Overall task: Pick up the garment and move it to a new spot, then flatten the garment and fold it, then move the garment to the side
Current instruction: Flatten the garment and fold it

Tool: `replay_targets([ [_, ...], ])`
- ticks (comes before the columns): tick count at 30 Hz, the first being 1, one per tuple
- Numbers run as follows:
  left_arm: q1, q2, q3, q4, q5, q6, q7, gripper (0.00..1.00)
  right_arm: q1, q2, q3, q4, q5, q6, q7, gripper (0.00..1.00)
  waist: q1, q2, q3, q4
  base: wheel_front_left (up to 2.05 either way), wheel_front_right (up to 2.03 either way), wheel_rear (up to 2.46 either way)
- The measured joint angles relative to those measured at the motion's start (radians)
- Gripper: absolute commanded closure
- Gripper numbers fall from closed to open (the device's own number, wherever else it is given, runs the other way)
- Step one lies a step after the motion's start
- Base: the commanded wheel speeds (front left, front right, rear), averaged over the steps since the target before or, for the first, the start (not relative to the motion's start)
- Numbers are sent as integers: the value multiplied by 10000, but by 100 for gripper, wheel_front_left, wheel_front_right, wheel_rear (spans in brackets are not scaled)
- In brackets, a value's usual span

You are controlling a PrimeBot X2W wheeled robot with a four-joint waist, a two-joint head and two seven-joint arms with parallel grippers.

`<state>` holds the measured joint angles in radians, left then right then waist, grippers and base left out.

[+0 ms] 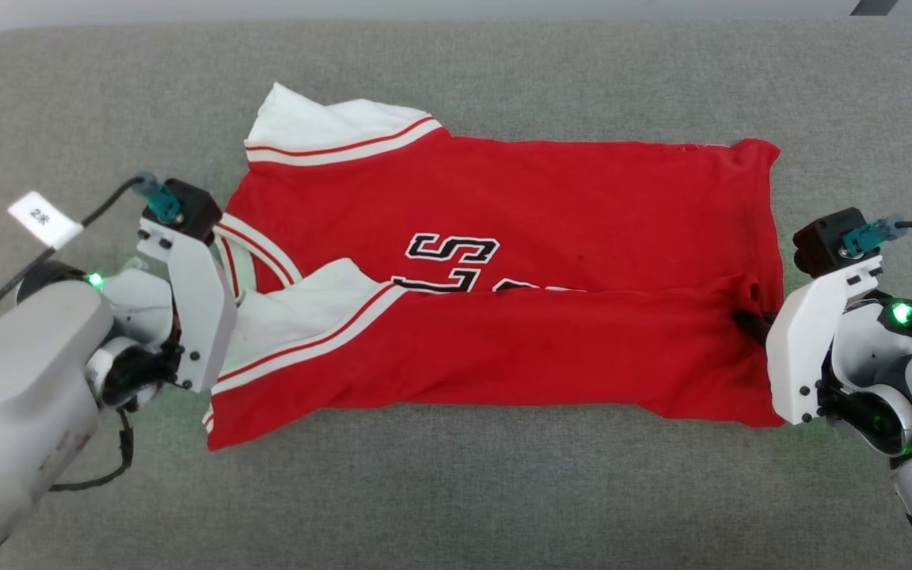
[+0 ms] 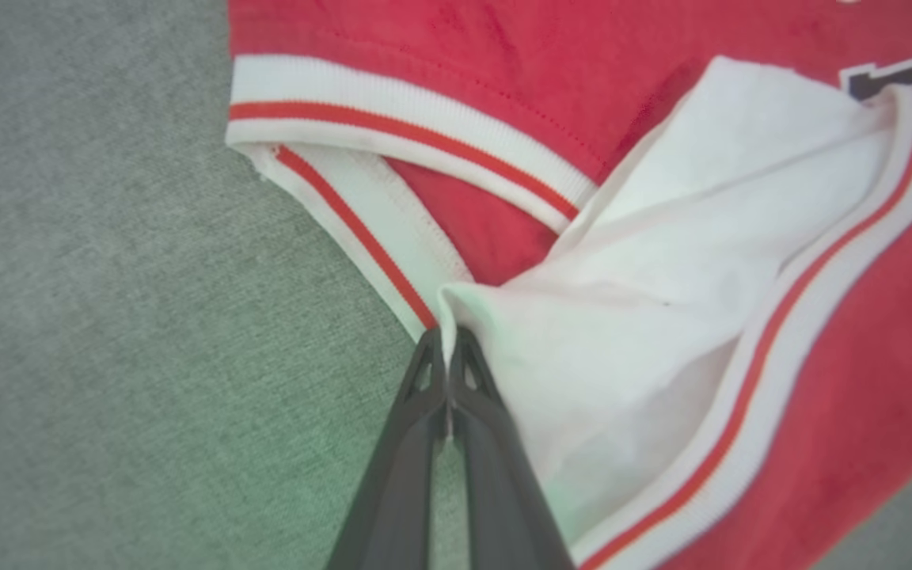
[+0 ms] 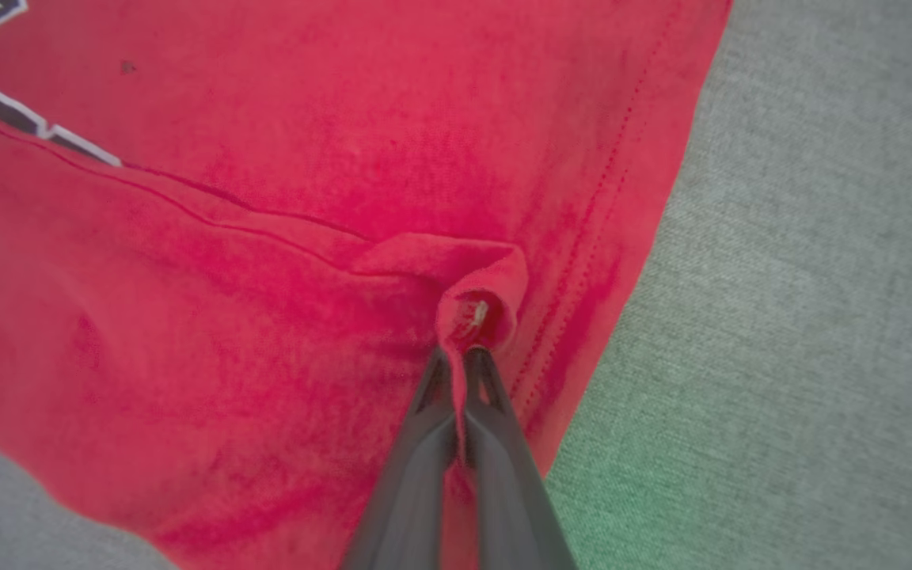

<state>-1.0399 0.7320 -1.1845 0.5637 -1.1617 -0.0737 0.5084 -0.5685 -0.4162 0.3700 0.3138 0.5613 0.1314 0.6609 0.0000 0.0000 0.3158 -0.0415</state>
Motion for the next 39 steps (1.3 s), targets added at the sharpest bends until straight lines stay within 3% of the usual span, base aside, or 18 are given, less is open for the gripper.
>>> replay_targets([
  [2,-7,-169,96,364,-190,-54,12,75,-95,23,71,128,29,0,-10,100,0,0,-34,-7,0,0,0],
  [4,-50,-301,113,591,-201,-65,2,55,-178,29,111,174,59,0,-121,87,0,0,-95,-5,0,0,0],
  [5,-74,-343,136,658,-224,-65,2,21,-185,27,98,190,71,2,-199,56,0,0,-139,0,0,0,0],
  [6,-94,-357,140,686,-222,-65,0,1,-183,8,88,207,102,0,-224,51,0,0,-190,8,0,0,0],
  [7,-107,-360,142,708,-222,-65,4,0,-174,-38,100,180,119,0,-259,20,0,0,-247,19,0,0,0],
  [8,-128,-351,140,702,-222,-65,19,0,-163,-77,71,144,140,0,-299,0,0,0,-311,31,0,0,0],
  [14,-214,-140,169,207,-205,203,111,0,382,-209,-376,-408,153,0,-746,0,0,0,-797,135,0,0,0],
  [21,305,280,176,-1076,-522,1047,516,0,1676,-63,-1496,-1452,-464,0,-1708,0,0,0,-1498,237,0,0,0],
  [32,1686,1053,10,-3080,-1636,2661,1705,0,3740,1187,-3227,-3338,-2140,0,-3586,0,0,0,-2082,-9,0,0,0],
  [39,2162,1243,198,-2755,-1950,2698,1275,0,4499,1950,-3705,-3983,-2573,0,-3795,0,0,0,-1846,-340,0,0,0],
])
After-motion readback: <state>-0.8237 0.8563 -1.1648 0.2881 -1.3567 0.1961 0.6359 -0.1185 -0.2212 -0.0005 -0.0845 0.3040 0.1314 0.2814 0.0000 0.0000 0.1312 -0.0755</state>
